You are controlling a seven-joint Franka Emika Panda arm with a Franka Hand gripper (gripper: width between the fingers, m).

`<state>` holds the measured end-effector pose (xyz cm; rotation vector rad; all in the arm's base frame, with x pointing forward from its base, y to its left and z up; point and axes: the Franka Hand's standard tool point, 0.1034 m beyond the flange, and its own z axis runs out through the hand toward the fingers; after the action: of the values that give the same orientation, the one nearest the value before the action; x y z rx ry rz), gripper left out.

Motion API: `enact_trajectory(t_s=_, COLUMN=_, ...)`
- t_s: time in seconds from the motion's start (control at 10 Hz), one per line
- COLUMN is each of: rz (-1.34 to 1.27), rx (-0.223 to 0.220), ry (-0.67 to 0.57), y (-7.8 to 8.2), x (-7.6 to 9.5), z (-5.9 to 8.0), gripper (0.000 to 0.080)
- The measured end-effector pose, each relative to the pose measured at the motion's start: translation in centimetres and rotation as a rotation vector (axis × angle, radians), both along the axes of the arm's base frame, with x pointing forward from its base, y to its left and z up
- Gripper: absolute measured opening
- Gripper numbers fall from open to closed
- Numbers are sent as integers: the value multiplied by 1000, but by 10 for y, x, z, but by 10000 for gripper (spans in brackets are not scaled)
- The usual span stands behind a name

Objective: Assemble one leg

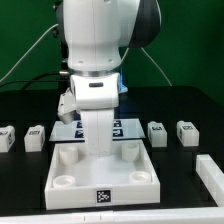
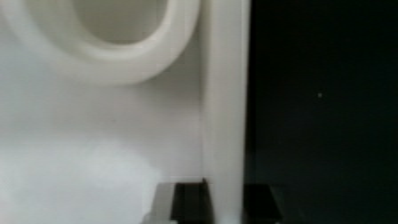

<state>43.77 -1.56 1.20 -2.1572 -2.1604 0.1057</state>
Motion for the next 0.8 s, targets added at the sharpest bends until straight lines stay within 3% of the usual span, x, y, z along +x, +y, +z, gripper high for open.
enact_trajectory(t_s=0.3, rz=-3, rx=2, ry=-12, y=8, x=11, z=2, gripper=67)
enact_trajectory(t_s=0.8, rz=-30, rx=30, ry=-60, y=63, x=55, z=4, gripper=64)
